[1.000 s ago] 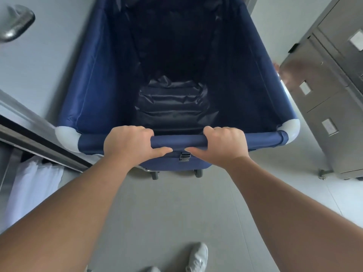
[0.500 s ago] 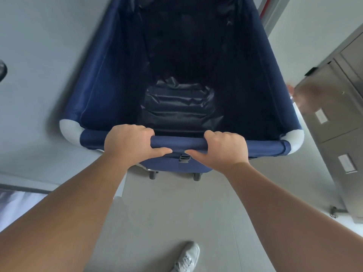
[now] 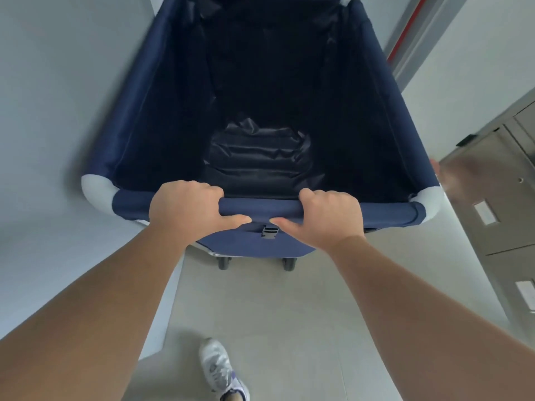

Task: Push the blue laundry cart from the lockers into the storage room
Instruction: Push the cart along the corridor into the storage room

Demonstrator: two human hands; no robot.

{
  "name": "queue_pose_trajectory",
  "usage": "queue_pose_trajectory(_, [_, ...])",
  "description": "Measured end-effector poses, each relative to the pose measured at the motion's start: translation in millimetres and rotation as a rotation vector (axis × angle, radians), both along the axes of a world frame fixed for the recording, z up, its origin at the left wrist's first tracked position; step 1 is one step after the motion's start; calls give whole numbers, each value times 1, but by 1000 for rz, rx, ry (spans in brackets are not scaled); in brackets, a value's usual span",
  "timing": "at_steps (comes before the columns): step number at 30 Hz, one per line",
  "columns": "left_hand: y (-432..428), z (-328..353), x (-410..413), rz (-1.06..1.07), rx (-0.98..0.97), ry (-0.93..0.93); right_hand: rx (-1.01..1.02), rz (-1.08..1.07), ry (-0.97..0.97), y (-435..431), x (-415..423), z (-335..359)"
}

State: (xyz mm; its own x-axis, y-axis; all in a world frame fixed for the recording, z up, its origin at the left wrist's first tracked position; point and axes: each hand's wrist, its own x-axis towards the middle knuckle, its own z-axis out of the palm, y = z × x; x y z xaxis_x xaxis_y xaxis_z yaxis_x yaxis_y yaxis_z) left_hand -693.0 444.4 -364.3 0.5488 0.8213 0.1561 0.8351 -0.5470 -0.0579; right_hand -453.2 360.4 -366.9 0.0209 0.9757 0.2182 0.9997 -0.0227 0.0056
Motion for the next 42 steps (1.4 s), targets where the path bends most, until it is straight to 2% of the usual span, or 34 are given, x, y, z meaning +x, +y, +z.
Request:
queue_pose_trajectory(20, [273, -1, 84, -12, -2, -21, -7, 4, -3, 274, 84, 4])
queue_pose_trajectory(42, [558, 5, 185, 31, -41, 43, -33, 49, -15, 565, 187, 3])
